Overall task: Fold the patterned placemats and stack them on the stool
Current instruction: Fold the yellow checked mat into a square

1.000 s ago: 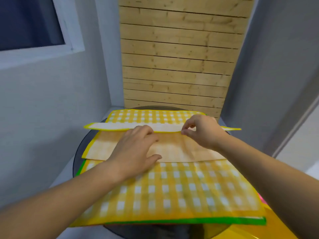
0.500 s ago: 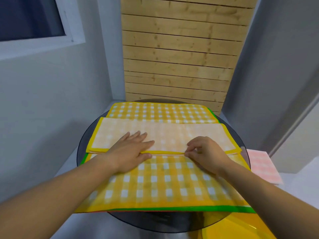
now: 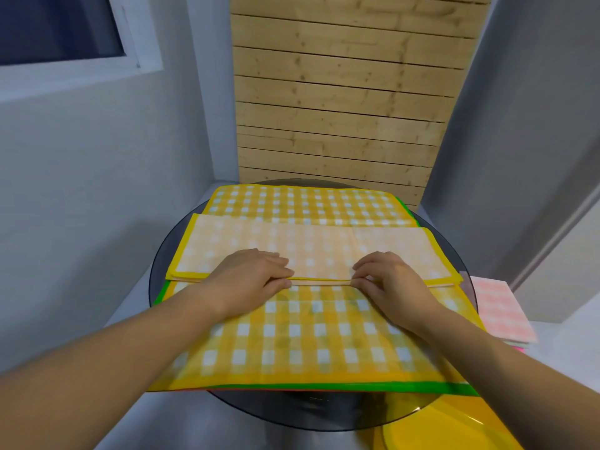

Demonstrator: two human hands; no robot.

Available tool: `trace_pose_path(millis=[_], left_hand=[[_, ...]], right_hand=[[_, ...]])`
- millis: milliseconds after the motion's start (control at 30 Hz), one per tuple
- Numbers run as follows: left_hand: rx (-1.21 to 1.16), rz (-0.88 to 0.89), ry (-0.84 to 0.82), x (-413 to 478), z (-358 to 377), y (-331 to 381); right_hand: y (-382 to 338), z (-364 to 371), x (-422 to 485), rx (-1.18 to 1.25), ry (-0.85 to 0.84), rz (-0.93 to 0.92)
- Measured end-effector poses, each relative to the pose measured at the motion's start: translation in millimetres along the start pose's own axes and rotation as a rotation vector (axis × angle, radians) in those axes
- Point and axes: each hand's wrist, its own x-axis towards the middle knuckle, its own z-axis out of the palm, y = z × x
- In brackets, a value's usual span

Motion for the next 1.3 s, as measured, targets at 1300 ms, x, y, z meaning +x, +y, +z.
trace_pose_path(millis=[1300], left_hand=[[0.017, 0.083, -0.264, -20.8, 23.8, 53.8]], right_hand=[[-36.5, -19.6, -26.3, -0.215, -0.103, -0.029]])
